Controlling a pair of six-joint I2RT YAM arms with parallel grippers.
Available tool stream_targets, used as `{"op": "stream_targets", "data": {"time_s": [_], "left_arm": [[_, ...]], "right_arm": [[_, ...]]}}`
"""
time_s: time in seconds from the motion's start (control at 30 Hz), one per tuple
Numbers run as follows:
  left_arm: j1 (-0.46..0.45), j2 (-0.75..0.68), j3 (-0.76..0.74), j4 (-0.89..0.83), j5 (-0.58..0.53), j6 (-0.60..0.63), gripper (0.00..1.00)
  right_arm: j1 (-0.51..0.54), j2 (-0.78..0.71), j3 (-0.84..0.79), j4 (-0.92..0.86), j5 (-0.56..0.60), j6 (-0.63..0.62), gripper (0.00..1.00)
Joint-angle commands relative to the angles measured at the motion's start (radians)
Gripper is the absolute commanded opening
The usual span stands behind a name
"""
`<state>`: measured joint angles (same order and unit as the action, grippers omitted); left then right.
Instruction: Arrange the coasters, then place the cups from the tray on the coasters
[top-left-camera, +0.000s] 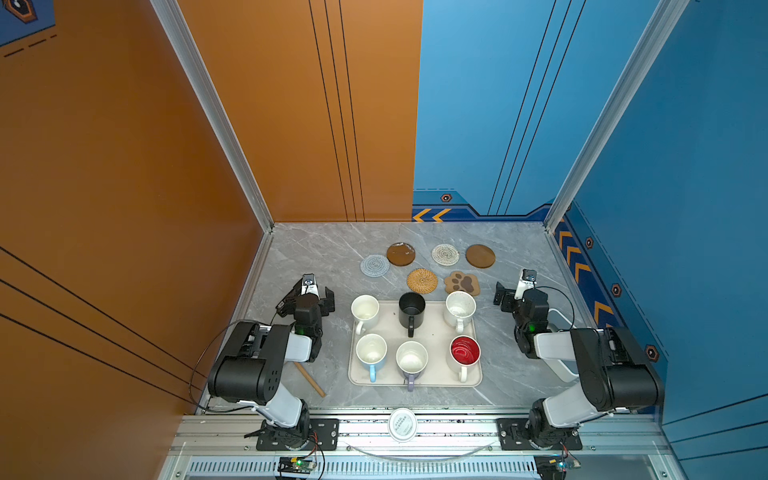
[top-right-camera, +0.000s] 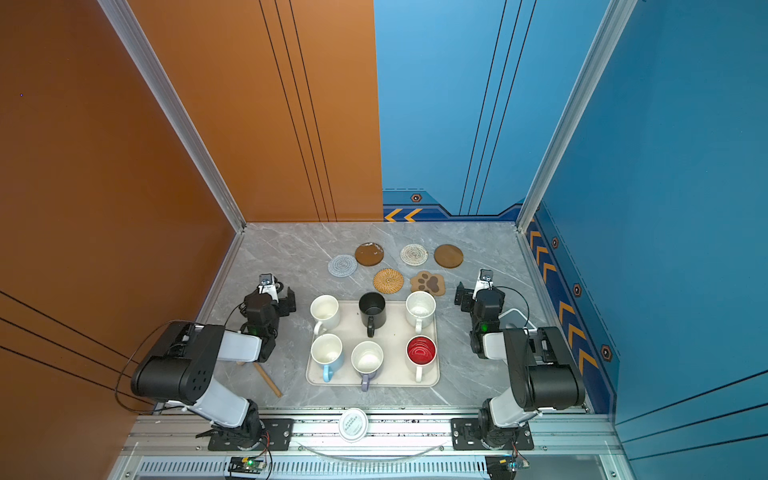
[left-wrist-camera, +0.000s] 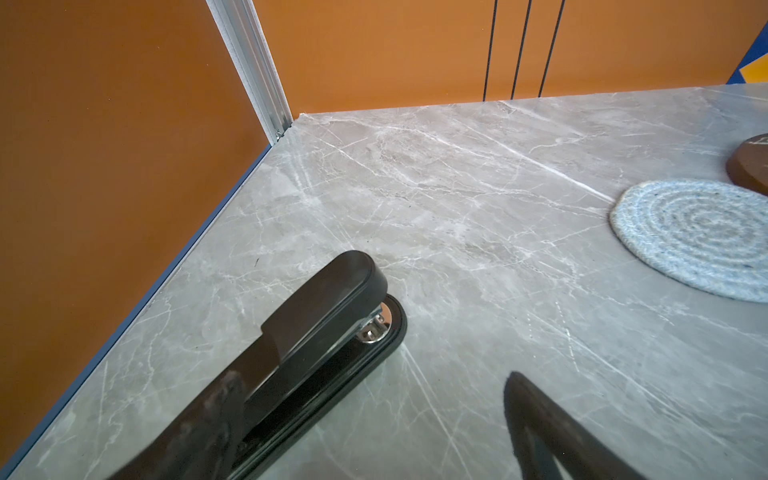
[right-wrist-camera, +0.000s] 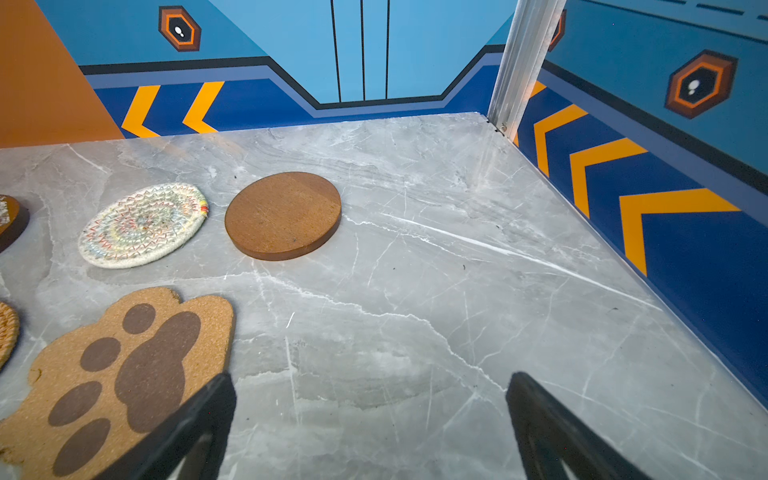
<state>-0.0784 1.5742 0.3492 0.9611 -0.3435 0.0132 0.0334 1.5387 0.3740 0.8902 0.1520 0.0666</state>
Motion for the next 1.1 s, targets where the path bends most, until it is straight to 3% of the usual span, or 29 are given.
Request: {"op": "stream_targets", "data": {"time_s": [0.0,0.1,0.2,0.4,0.57,0.67,1.07], "left_arm": [[-0.02,-0.086,0.051,-0.12,-0.014,0.013,1.0],[-0.057,-0.193,0.115,-0.304,-0.06,0.041,0.99],[-0.096,-0.276,0.16,-0.408,-0.09,0.04,0.98],[-0.14,-0.42,0.291,-0.689,-0.008,-0.038,0.99],[-0.144,-0.474,0.435,-0.935,0.164,-0.109,0.99],[-0.15,-0.479,0.485,-1.018,0.22,-0.182,0.99],[-0.164,-0.468,0.629,-1.227,0.453,-0.36,1.0]], "right_arm": [[0.003,-0.06,0.071,-0.166,0.034,0.002,1.0],[0.004,-0.122,0.217,-0.454,0.04,0.008,1.0],[0.007,-0.161,0.291,-0.526,0.01,0.001,1.0],[0.007,-0.178,0.519,-0.848,-0.054,0.074,0.98],[0.015,-0.053,0.781,-1.194,-0.214,0.11,0.86],[0.044,0.033,0.905,-1.346,-0.272,0.097,0.86],[0.26,0.38,1.245,-1.618,-0.19,0.053,0.88]]}}
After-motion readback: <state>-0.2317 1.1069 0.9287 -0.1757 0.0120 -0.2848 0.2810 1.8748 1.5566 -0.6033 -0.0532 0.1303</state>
